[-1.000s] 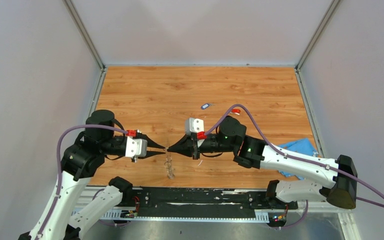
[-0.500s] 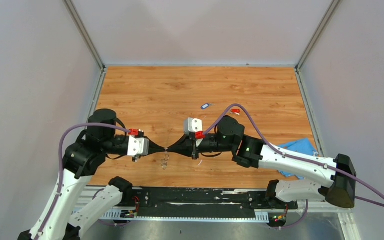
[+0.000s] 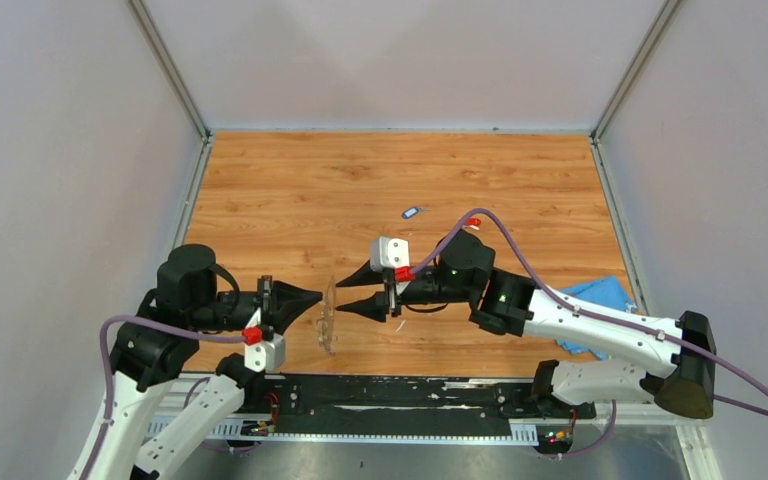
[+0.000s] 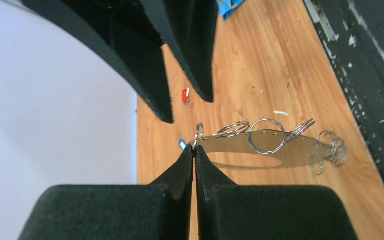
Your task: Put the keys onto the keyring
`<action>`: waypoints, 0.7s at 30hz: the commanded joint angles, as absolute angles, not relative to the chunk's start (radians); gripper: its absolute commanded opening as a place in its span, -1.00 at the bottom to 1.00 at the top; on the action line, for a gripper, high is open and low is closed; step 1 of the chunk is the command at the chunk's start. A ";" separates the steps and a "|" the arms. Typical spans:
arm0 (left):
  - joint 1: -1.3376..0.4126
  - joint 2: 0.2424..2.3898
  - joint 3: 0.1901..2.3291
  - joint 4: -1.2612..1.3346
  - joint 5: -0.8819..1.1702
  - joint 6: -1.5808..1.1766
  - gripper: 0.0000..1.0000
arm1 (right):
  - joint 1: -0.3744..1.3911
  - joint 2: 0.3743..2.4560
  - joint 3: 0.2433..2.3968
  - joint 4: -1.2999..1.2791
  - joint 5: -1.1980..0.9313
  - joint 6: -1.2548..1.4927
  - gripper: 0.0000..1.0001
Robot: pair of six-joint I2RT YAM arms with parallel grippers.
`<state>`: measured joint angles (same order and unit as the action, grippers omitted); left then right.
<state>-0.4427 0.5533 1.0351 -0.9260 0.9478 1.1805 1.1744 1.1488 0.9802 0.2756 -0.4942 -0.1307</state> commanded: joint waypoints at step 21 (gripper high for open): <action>-0.448 0.625 1.093 -0.911 0.950 0.812 -1.00 | 1.276 1.207 1.135 0.069 -0.345 -0.404 -0.20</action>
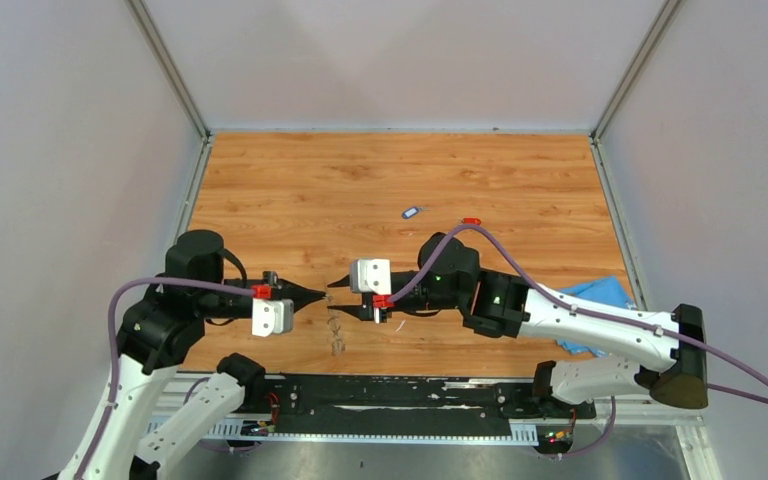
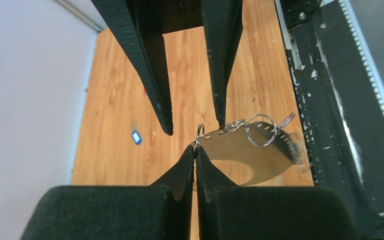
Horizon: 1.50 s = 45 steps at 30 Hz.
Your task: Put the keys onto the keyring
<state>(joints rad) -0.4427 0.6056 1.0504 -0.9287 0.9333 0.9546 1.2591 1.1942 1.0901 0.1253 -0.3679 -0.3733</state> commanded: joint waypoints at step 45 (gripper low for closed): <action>-0.448 0.623 1.042 -0.911 0.930 0.702 -0.48 | 1.271 1.217 1.180 0.043 -0.363 -0.283 -0.99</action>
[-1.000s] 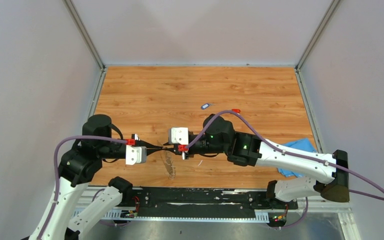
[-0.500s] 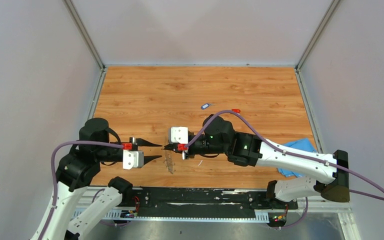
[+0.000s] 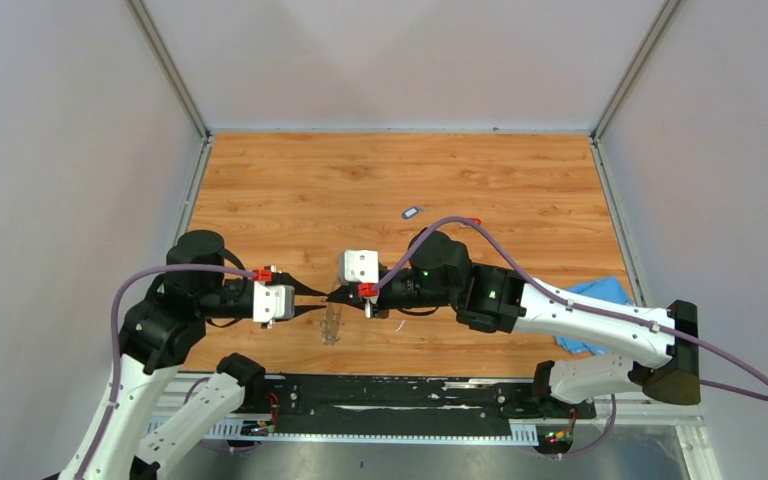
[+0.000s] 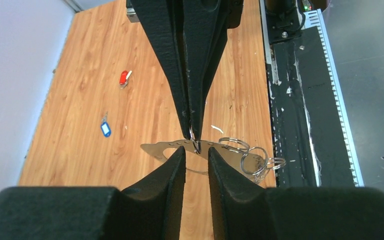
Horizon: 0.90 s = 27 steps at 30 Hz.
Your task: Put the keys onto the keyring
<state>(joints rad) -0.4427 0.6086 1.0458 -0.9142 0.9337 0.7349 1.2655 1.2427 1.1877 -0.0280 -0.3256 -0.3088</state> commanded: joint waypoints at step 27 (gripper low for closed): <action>-0.448 0.640 1.077 -0.911 0.961 0.662 -0.61 | 1.271 1.241 1.172 0.057 -0.379 -0.265 -0.99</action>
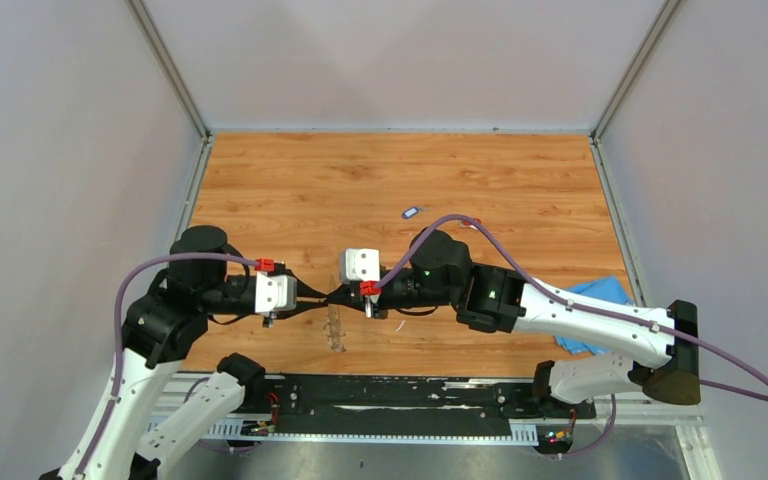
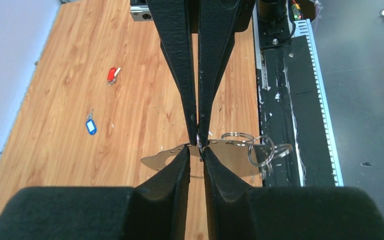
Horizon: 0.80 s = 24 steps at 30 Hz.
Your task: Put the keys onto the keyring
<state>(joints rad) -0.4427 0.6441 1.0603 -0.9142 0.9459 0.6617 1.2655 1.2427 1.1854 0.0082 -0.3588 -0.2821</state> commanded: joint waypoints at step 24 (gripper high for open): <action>-0.448 0.605 1.037 -0.846 0.851 0.607 -1.00 | 1.256 1.187 1.167 0.051 -0.306 -0.225 -0.15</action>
<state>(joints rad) -0.4427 0.6361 1.0595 -0.8997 0.8642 0.6239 1.2655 1.2427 1.1786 0.0364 -0.3527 -0.2356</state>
